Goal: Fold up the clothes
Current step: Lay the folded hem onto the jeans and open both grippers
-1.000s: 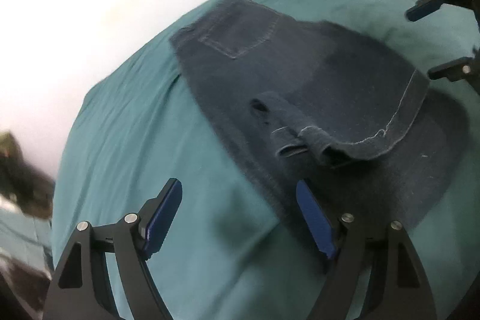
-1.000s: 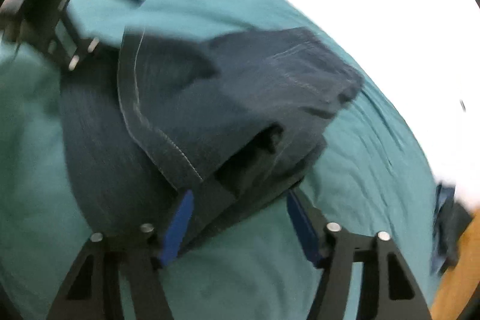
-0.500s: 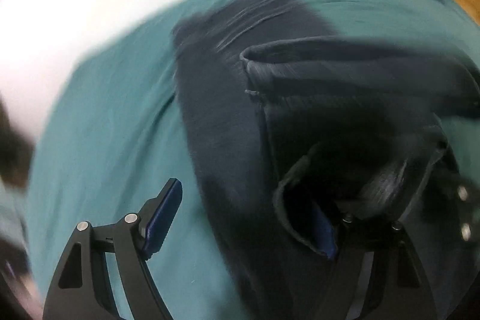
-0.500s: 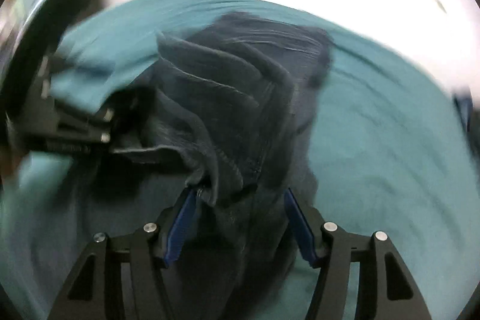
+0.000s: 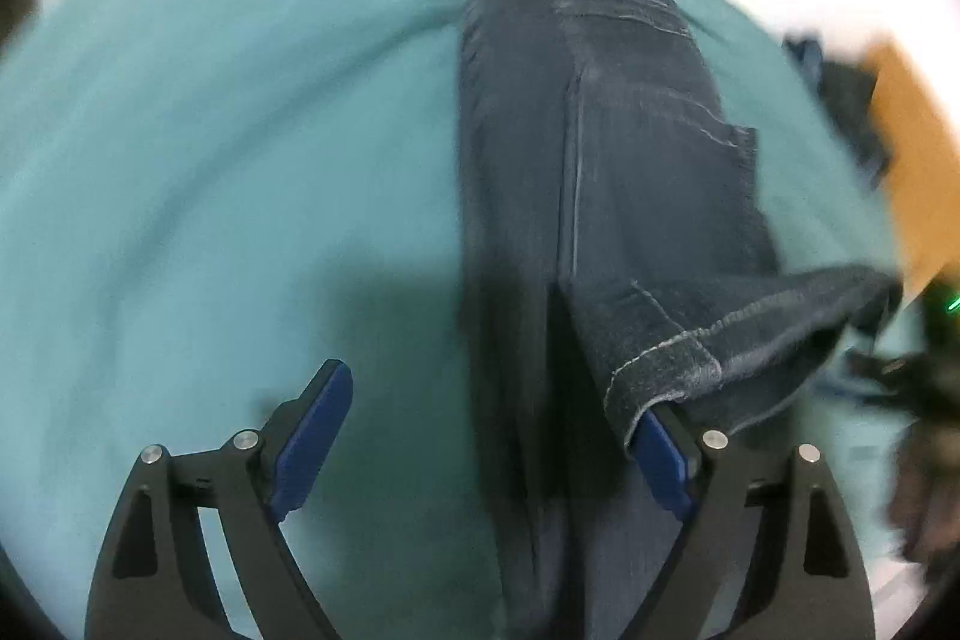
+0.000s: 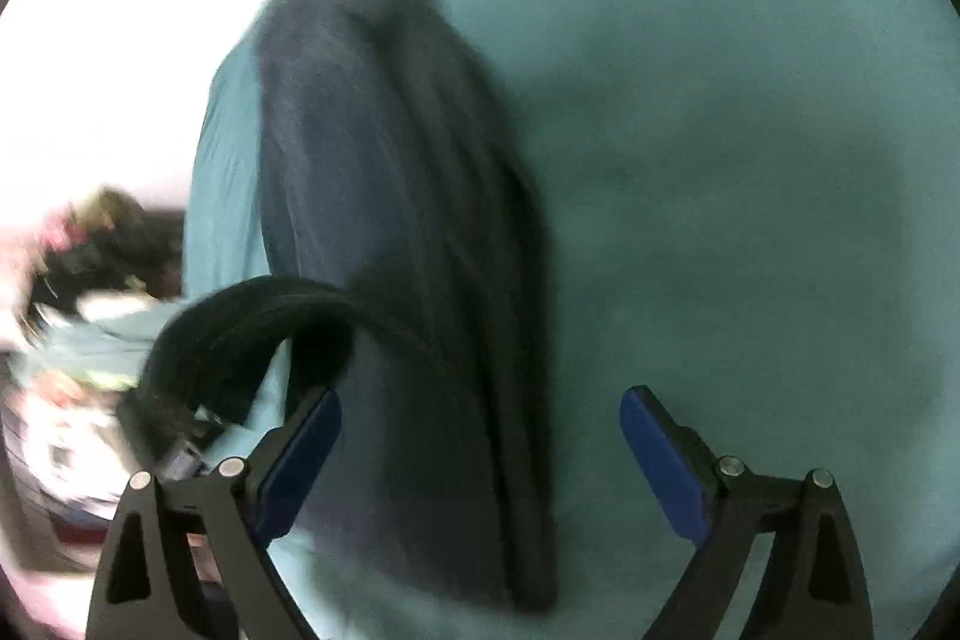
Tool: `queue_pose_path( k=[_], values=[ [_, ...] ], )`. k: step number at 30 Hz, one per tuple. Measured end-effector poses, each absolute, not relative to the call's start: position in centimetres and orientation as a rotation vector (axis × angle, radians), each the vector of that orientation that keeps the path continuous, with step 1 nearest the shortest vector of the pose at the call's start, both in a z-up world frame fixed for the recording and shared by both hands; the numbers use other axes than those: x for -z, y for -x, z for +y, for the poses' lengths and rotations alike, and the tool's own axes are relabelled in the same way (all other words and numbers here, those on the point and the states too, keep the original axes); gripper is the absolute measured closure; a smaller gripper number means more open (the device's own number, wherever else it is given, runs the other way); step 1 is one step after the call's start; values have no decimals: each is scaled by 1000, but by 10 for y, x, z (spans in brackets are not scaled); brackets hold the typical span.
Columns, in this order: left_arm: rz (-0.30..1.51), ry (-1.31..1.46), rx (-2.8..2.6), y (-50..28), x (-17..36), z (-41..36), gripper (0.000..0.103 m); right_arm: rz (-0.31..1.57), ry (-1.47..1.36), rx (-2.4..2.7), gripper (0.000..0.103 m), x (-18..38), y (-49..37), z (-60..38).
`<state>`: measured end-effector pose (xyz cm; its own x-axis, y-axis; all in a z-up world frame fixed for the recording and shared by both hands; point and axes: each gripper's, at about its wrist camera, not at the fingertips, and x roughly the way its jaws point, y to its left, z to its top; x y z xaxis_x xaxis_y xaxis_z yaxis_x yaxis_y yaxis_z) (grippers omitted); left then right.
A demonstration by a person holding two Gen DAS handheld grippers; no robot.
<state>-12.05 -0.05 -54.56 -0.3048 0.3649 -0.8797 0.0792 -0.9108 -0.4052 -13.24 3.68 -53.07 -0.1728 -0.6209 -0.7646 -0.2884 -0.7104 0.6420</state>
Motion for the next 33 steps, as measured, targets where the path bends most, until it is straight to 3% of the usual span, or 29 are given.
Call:
queue_pose_path(
  k=[2, 4, 6, 8, 11, 12, 13, 14, 16, 17, 18, 19, 20, 23, 29, 30, 31, 33],
  values=[
    [-832, 1765, -2206, 86, 563, -24, 14, -1104, -1887, 1896, 9, 550, 107, 41],
    [-983, 1742, -2193, 50, 565, -38, 14, -946, -1844, 2014, 9, 538, 96, 30],
    [-960, 1742, -2261, 36, 559, -42, 14, -611, -1767, 2198, 9, 511, 92, 9],
    [-940, 1766, -2267, 29, 556, -42, 14, -53, -1556, 2341, 9, 481, 82, -35],
    [-774, 1788, -2281, 44, 544, -28, 14, 640, -1283, 2328, 12, 467, 70, -98],
    [-687, 1785, -2296, 54, 540, -19, 14, 735, -1247, 2293, 27, 472, 72, -110],
    [-573, 1767, -2321, 68, 538, -7, 14, 825, -1209, 2283, 52, 478, 76, -117],
    [-460, 1747, -2341, 81, 535, 5, 16, 915, -1169, 2270, 59, 483, 79, -125],
    [-216, 1694, -2382, 106, 529, 30, 17, 1090, -1086, 2238, 59, 493, 87, -139],
    [-57, 1650, -2401, 112, 524, 42, 26, 1157, -1049, 2218, 59, 498, 91, -146],
    [106, 1601, -2395, 117, 521, 56, 38, 1090, -1056, 2198, 72, 495, 100, -145],
    [239, 1568, -2384, 122, 519, 68, 71, 1020, -1063, 2183, 92, 493, 109, -143],
    [295, 1564, -2370, 127, 520, 76, 88, 927, -1076, 2202, 92, 488, 120, -138],
    [299, 1553, -2333, 145, 520, 86, 89, 722, -1180, 2277, 93, 490, 156, -125],
    [121, 1538, -2416, 211, 515, 95, 89, 299, -1427, 2455, 93, 503, 219, -86],
    [83, 1558, -2425, 225, 517, 96, 89, 162, -1476, 2451, 93, 505, 229, -76],
    [46, 1577, -2435, 239, 518, 96, 83, 18, -1525, 2432, 91, 506, 238, -67],
    [-24, 1614, -2460, 259, 519, 94, 62, -269, -1618, 2390, 89, 502, 246, -45]
  ],
)
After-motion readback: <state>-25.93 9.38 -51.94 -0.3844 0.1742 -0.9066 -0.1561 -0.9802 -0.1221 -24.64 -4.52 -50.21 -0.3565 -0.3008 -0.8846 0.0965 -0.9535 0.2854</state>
